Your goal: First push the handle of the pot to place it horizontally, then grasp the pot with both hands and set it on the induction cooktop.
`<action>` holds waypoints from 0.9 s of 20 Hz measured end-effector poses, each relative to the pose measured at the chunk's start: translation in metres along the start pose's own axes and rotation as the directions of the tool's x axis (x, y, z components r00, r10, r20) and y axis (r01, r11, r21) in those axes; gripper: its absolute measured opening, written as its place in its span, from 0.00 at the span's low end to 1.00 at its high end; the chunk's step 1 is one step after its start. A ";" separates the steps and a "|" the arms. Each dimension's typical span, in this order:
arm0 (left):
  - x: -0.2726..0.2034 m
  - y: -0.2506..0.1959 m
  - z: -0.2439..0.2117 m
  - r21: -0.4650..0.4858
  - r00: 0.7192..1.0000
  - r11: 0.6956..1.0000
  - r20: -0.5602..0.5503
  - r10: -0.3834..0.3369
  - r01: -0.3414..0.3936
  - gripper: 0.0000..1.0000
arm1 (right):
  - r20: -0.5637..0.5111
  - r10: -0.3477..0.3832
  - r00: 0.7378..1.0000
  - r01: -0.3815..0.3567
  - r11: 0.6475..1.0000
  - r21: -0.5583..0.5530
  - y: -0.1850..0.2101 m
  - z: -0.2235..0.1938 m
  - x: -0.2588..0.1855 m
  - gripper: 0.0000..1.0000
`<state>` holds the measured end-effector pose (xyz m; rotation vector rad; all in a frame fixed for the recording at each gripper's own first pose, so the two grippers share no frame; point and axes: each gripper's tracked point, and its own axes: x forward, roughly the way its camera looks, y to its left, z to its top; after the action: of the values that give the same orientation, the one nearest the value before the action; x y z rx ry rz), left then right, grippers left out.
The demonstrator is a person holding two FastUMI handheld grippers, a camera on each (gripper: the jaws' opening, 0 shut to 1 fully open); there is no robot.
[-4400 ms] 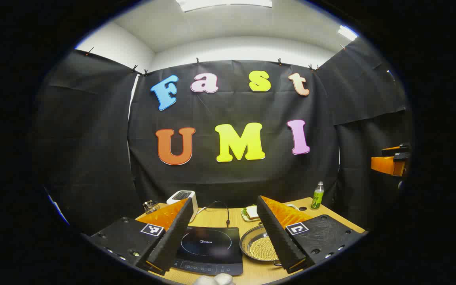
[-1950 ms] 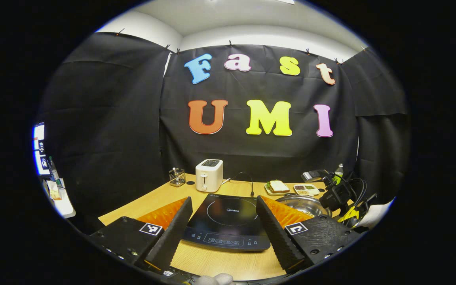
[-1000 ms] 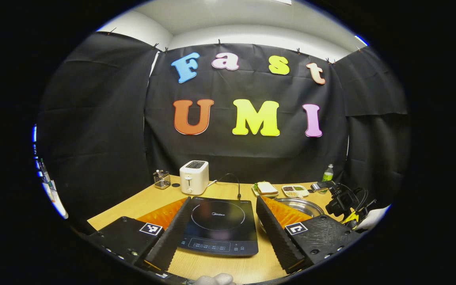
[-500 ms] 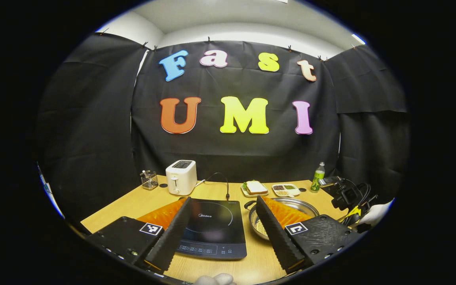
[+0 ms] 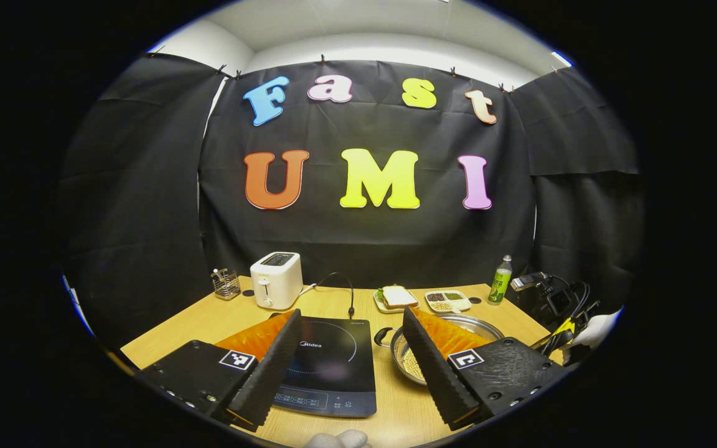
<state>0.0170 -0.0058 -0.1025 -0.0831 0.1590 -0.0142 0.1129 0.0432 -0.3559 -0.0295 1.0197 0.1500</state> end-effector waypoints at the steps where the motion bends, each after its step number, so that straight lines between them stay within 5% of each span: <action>1: 0.003 -0.001 0.000 0.000 1.000 1.000 -0.002 0.002 -0.002 0.96 | 0.003 -0.007 1.000 0.007 1.000 0.000 -0.006 0.004 0.003 0.00; 11: 0.023 -0.012 -0.004 0.007 0.998 0.999 -0.032 0.054 -0.054 0.96 | 0.023 -0.104 0.994 0.105 0.993 -0.049 -0.069 0.043 0.020 0.01; 18: 0.027 -0.021 0.001 0.013 0.998 0.998 -0.031 0.060 -0.060 0.96 | 0.047 -0.093 0.995 0.095 0.995 -0.031 -0.073 0.053 0.021 0.01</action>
<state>0.0438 -0.0275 -0.1040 -0.0661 0.1925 0.0435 0.1787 -0.0215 -0.3489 -0.1040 0.9682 0.0815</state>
